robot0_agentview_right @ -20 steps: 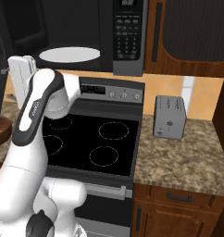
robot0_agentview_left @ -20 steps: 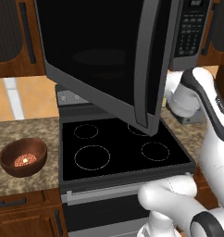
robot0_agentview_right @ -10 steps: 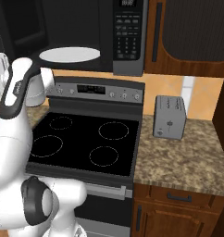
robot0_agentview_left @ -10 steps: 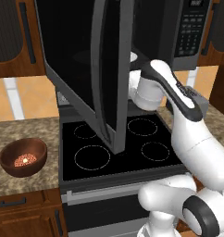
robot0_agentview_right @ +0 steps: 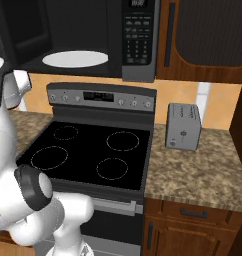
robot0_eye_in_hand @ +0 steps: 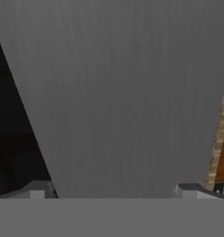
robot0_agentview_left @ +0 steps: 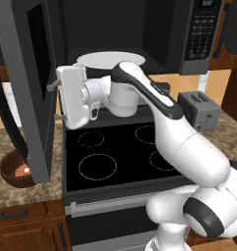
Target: Open the microwave, place the bowl with waffle inside the microwave, then close the microwave door and turn it on.
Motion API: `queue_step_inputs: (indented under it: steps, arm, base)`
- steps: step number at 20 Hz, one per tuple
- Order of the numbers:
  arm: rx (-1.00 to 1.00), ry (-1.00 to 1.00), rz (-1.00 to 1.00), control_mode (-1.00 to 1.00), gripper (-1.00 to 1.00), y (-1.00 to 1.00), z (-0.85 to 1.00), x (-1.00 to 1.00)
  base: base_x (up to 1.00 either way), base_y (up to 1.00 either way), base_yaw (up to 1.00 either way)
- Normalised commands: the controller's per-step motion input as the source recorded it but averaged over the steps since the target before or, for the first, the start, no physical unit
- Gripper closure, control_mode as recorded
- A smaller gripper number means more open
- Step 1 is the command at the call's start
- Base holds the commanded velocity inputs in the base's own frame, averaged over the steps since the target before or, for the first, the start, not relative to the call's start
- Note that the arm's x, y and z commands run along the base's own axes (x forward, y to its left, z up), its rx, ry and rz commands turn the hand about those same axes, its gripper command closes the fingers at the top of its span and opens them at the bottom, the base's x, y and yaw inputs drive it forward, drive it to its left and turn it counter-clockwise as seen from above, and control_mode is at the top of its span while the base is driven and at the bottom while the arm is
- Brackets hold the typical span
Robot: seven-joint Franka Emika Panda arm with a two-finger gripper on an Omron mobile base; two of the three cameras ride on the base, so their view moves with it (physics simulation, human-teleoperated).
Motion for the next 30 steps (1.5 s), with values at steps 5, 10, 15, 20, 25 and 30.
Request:
queue_step_inputs:
  steps: [5, 10, 15, 20, 25, 30]
  arm:
    - [-0.2, -0.25, -0.37, -1.0, -1.0, -0.41, -0.15, -0.06]
    - [-0.32, -0.19, -0.43, -1.0, -1.0, -0.76, -0.33, 0.0]
    - [-0.35, -0.12, -0.35, -1.0, -1.0, -0.57, -0.51, 0.01]
    - [-0.22, 0.0, -0.1, -1.0, -1.0, -0.31, -0.66, 0.22]
    - [-0.02, 0.12, 0.02, -1.0, -1.0, -0.05, -0.51, 0.6]
    - [-0.03, 0.23, 0.18, -1.0, -1.0, 0.19, -0.45, 0.83]
  base:
    - [0.0, 0.0, 0.0]
    - [0.0, 0.0, 0.0]
    - [0.0, 0.0, 0.0]
    - [0.0, 0.0, 0.0]
    - [0.0, 0.0, 0.0]
    - [0.0, 0.0, 0.0]
